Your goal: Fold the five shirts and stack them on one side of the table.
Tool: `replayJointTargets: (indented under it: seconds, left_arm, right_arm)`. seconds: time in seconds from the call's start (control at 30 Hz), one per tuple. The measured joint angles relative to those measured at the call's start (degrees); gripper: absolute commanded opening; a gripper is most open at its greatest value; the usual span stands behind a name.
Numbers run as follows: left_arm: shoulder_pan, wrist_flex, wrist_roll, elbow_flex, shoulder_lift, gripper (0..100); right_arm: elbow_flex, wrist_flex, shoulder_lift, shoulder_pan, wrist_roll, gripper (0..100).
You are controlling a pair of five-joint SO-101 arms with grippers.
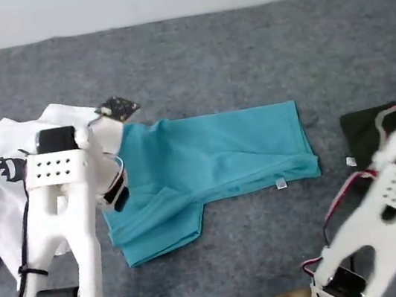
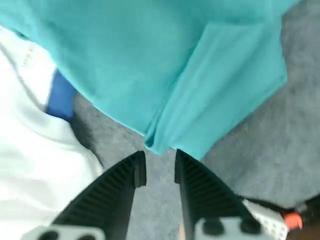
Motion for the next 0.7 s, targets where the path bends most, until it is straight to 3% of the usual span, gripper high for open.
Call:
replayJointTargets:
  seconds: [0.3, 0.57, 0.7]
  left_arm:
    - [0.00, 0.18, 2.99, -1.76, 0.00, 11]
    - [0.00, 0.18, 3.08, -1.41, 0.00, 11]
    - [0.00, 0.18, 3.16, -1.41, 0.00, 11]
  right_arm:
    - [8.53, 0.00, 0.00, -21.36, 0.09, 29.2]
    - [13.80, -4.66, 4.66, -26.37, 0.00, 28.4]
    - [13.98, -6.42, 8.70, -28.57, 0.09, 19.6]
